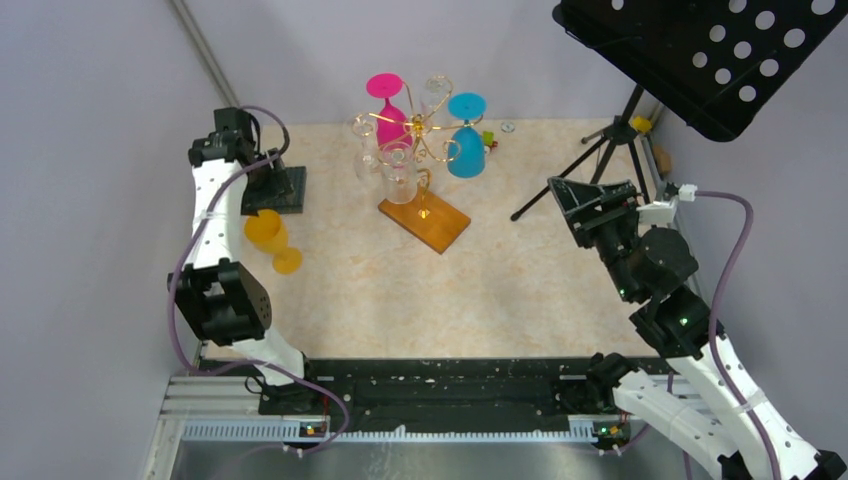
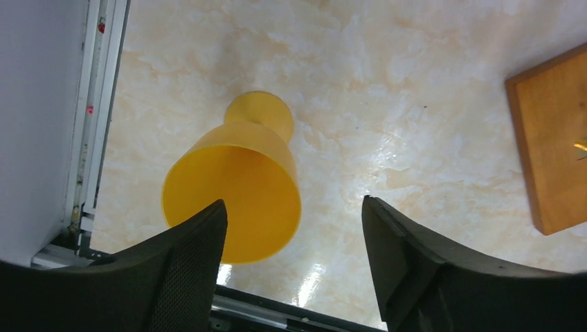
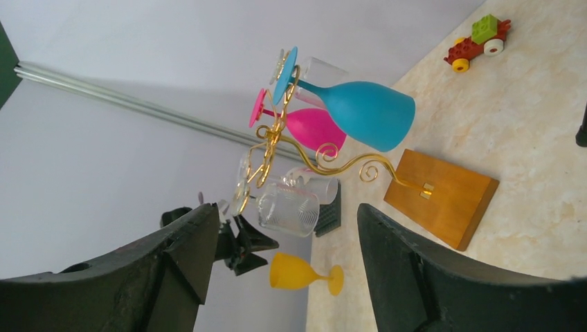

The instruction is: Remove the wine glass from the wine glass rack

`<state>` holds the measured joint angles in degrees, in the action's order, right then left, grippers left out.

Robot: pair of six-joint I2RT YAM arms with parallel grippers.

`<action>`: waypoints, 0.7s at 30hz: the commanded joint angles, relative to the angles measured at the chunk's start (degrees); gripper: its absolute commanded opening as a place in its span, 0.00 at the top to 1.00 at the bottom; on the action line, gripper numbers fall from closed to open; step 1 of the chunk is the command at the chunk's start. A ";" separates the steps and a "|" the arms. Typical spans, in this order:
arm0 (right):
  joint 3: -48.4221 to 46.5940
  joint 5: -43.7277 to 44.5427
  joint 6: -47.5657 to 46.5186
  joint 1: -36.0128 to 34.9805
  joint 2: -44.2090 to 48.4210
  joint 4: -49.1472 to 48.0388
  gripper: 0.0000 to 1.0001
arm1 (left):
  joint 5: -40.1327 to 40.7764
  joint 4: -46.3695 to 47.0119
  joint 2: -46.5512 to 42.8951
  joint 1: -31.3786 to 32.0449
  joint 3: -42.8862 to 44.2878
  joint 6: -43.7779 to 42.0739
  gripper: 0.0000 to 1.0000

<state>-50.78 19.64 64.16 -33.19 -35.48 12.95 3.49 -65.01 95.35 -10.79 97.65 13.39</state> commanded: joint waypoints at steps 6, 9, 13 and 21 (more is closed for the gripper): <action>-2.72 -9.07 -4.48 0.41 -4.54 -6.31 0.18 | -14.92 2.81 -11.45 -0.11 6.45 -1.09 0.12; -2.97 -13.07 -4.20 0.38 -7.30 -8.71 0.18 | -27.03 10.00 -16.42 -0.11 1.82 0.50 0.11; -2.10 -16.89 -2.47 0.36 -9.94 -12.34 0.20 | -42.87 26.95 -22.33 -0.11 -6.74 9.70 0.11; 3.54 -17.45 1.33 0.40 -8.95 -20.88 0.22 | -45.80 63.55 -27.12 -0.11 -23.43 41.94 0.12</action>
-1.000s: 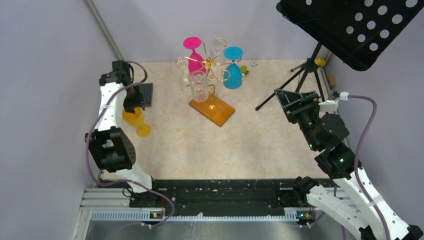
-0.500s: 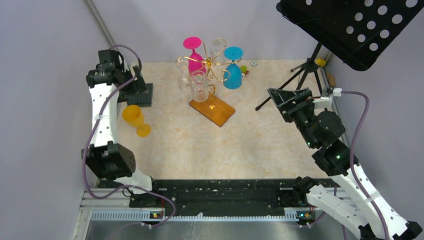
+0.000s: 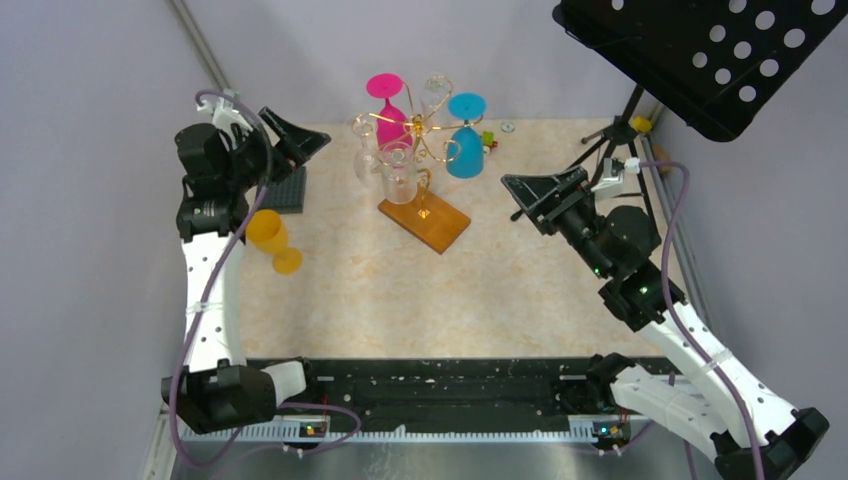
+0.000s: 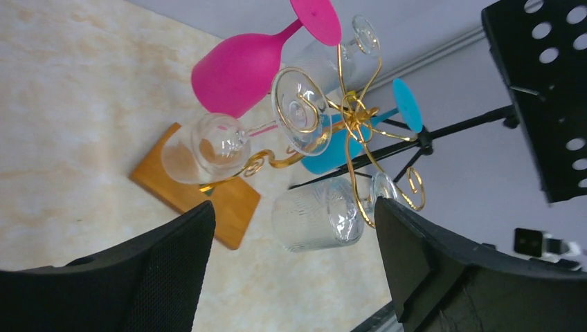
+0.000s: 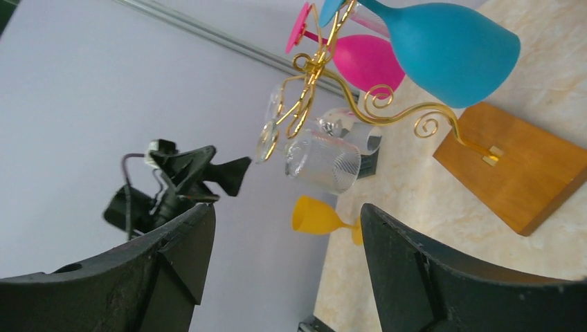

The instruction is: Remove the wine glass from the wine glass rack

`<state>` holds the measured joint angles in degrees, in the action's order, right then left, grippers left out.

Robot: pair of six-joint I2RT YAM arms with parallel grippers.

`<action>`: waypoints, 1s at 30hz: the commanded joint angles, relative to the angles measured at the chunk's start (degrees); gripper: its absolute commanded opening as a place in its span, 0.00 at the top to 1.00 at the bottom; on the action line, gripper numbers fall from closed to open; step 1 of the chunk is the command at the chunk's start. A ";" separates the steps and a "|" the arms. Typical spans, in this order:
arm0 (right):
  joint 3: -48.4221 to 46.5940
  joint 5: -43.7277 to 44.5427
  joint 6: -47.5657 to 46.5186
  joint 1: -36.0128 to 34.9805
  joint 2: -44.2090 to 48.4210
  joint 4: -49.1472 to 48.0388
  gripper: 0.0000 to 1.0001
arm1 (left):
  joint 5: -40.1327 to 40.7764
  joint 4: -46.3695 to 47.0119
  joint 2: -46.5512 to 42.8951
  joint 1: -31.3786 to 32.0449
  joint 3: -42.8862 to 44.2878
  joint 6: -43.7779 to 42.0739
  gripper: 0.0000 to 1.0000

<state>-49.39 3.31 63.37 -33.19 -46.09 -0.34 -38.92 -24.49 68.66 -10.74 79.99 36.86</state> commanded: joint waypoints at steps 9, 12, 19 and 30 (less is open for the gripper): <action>4.14 -1.46 3.81 0.41 2.14 -7.42 0.22 | -6.32 37.67 2.93 0.19 -11.24 35.05 0.22; 6.62 -1.01 6.26 0.41 3.12 -10.13 0.24 | -6.86 47.73 3.86 0.27 -15.85 43.43 0.34; 7.55 -1.06 7.24 0.34 3.68 -10.35 0.25 | -4.98 44.63 7.43 1.75 -14.42 42.07 0.39; 8.43 -0.16 8.68 0.35 3.92 -10.59 0.30 | -3.97 40.80 13.20 3.90 -8.06 39.78 0.52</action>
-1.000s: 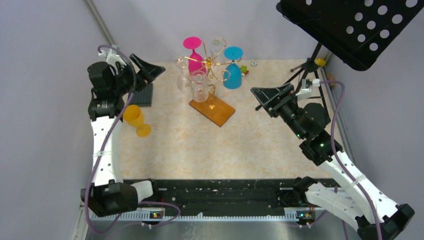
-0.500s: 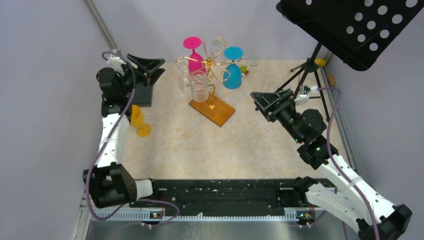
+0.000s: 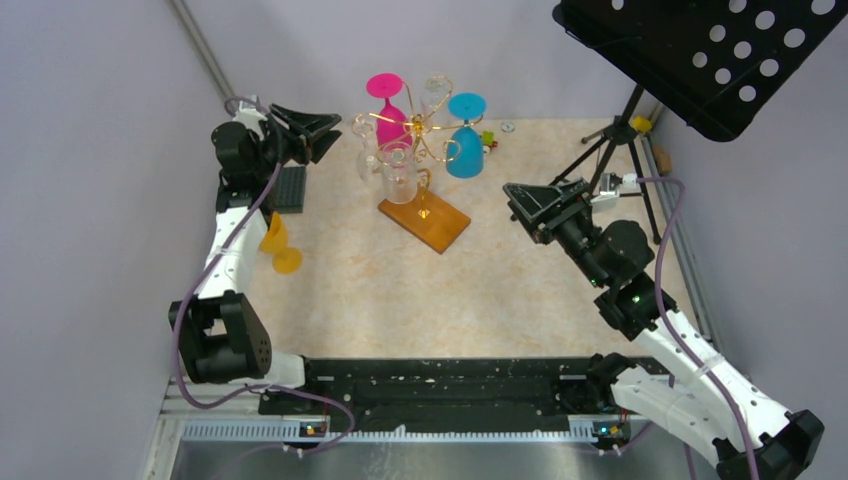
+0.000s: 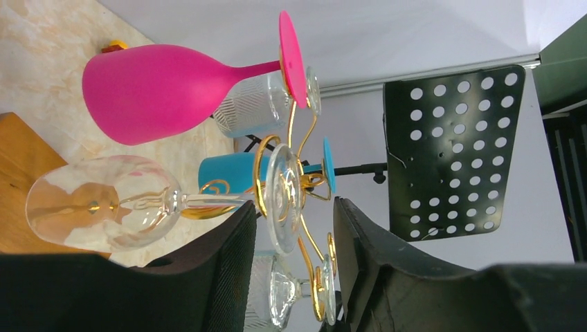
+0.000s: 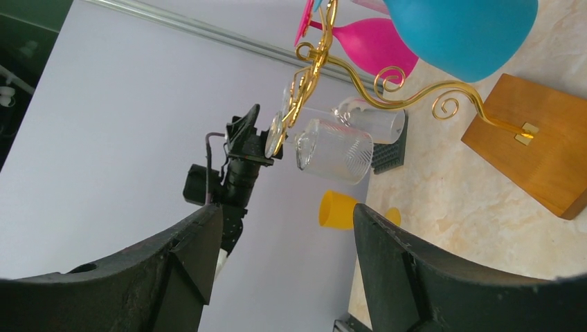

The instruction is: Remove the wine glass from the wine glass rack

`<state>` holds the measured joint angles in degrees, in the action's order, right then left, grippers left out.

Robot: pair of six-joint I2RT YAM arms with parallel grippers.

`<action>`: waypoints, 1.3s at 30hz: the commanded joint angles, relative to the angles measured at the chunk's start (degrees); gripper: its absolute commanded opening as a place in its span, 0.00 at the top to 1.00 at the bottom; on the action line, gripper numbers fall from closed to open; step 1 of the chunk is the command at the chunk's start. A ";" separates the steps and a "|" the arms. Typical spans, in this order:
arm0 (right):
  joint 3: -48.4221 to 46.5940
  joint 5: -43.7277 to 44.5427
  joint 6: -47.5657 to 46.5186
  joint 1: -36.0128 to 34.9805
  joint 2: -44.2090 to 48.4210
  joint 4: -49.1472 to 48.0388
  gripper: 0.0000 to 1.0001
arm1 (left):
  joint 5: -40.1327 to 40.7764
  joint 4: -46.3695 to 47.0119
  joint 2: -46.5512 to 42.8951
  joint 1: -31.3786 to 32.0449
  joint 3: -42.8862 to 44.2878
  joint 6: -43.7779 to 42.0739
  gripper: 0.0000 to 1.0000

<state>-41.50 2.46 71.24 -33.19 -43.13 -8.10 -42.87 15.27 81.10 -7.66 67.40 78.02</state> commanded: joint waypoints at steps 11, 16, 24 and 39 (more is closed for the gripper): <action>0.52 0.95 1.08 0.38 0.93 -2.80 0.31 | -0.97 -0.79 3.00 1.95 5.20 -4.38 0.65; 0.78 0.97 1.24 0.40 0.95 -2.54 0.31 | 1.15 -4.82 2.12 1.95 5.35 -8.34 0.56; 0.93 0.92 1.43 0.38 0.95 -1.91 0.32 | 3.69 -8.57 -0.50 1.94 4.64 -11.80 0.55; 0.35 -0.07 1.73 0.36 -0.13 -2.09 0.32 | -0.45 -1.74 1.10 2.08 2.45 -5.69 0.47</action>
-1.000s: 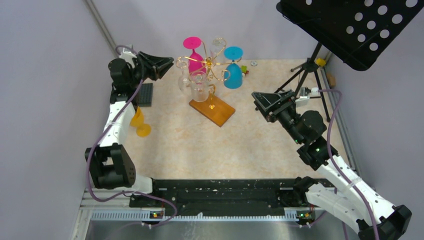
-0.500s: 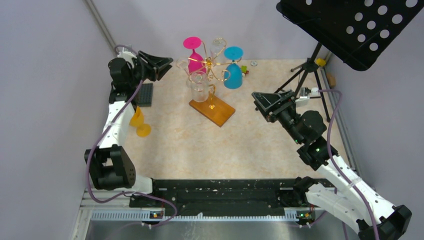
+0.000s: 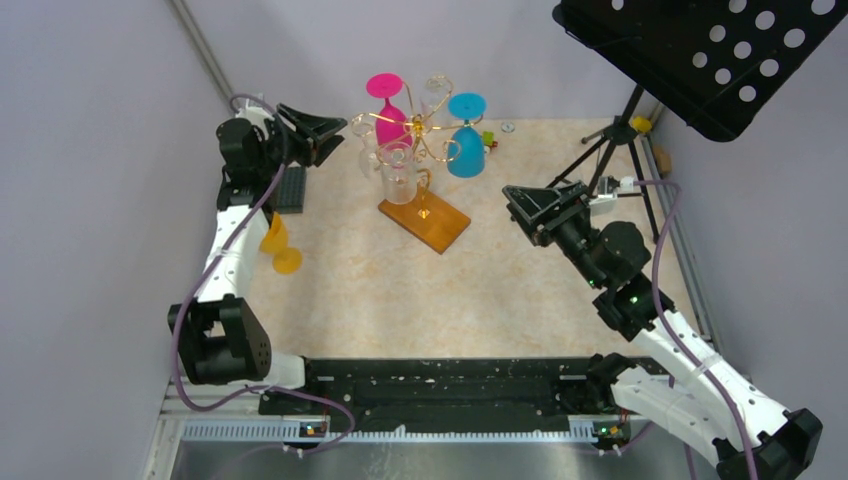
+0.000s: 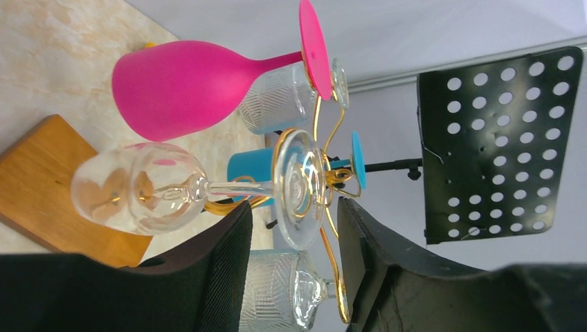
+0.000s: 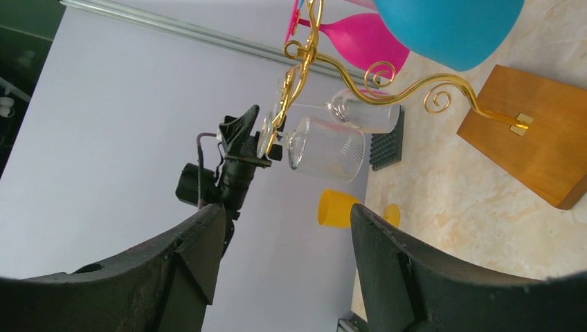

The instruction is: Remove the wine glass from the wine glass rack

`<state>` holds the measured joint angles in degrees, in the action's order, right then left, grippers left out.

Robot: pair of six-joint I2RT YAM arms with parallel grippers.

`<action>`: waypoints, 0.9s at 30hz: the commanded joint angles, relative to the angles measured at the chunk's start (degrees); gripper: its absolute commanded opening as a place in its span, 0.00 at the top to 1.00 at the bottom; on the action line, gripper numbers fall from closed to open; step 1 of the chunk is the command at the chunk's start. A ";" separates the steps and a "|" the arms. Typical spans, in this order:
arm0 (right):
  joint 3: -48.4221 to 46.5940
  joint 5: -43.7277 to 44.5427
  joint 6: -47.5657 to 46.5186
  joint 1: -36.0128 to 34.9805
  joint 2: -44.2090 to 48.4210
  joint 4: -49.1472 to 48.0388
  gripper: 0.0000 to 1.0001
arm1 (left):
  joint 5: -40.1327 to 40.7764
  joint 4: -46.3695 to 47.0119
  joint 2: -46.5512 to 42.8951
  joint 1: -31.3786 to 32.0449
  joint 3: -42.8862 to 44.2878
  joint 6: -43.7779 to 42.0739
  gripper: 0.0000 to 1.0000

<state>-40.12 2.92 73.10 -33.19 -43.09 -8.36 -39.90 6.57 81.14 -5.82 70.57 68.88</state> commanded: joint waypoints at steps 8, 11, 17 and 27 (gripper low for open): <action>-1.51 -1.31 0.02 0.35 -1.01 -1.86 0.33 | -6.36 10.74 1.91 0.70 -1.33 7.42 0.55; -1.63 -1.59 0.06 0.36 -1.45 -1.96 0.33 | -6.14 10.75 1.66 1.06 -2.14 8.11 0.58; -1.54 -1.86 0.40 0.41 -1.61 -2.14 0.33 | -5.80 12.52 2.13 1.17 -3.33 10.97 0.61; -1.72 -1.86 0.46 0.33 -1.51 -2.01 0.37 | -5.31 15.26 2.14 1.17 -4.46 12.60 0.76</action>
<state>-40.12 1.43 73.58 -33.19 -44.80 -8.36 -45.08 17.63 83.68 -4.78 66.19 81.14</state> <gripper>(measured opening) 0.651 0.254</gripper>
